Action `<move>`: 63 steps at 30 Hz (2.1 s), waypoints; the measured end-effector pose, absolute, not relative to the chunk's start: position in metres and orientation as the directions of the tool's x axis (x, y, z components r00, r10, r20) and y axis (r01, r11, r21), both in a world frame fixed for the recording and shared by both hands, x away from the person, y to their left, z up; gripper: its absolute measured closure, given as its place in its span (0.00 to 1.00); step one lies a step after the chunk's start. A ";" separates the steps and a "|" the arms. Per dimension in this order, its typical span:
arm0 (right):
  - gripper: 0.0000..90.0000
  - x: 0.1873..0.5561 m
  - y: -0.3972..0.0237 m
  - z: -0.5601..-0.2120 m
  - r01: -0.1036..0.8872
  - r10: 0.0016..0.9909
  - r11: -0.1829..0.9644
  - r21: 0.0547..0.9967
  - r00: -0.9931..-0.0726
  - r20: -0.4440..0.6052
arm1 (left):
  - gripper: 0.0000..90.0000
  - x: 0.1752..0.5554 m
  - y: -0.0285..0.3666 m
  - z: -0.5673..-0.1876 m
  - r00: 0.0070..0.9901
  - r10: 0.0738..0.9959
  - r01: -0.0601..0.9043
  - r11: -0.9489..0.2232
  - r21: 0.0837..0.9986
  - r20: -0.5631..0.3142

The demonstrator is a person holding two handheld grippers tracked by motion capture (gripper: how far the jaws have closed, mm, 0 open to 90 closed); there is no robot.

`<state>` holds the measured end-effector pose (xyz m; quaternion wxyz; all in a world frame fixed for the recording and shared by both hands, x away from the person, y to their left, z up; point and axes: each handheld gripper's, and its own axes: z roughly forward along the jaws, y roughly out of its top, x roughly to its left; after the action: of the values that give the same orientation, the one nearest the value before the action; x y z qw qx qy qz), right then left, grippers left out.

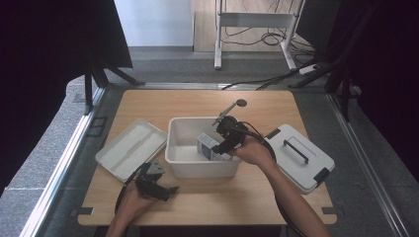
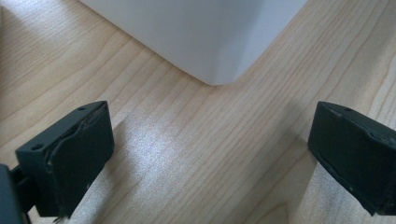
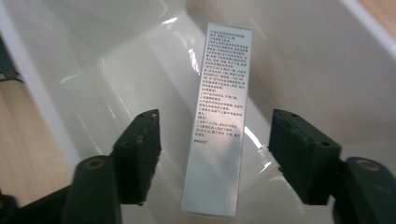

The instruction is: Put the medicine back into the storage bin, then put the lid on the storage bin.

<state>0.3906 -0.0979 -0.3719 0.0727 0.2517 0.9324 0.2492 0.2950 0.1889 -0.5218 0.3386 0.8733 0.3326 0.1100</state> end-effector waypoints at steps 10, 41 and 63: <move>0.13 0.370 -0.120 -0.353 0.404 0.521 0.696 0.594 -0.853 -0.030 | 0.01 0.295 0.189 -0.522 0.753 0.657 0.508 -0.547 0.666 -0.036; 0.01 0.321 -0.202 -0.418 0.413 0.608 0.538 0.735 -0.794 0.002 | 0.01 0.295 0.189 -0.522 0.754 0.656 0.507 -0.546 0.667 -0.034; 0.01 0.312 -0.217 -0.507 0.489 0.663 0.508 0.709 -0.748 0.040 | 0.00 0.294 0.189 -0.522 0.757 0.653 0.505 -0.550 0.665 -0.034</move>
<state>0.3117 -0.2170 -0.5073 0.1191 0.3347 0.8602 0.3658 0.2944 0.1891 -0.5219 0.3390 0.8737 0.3315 0.1090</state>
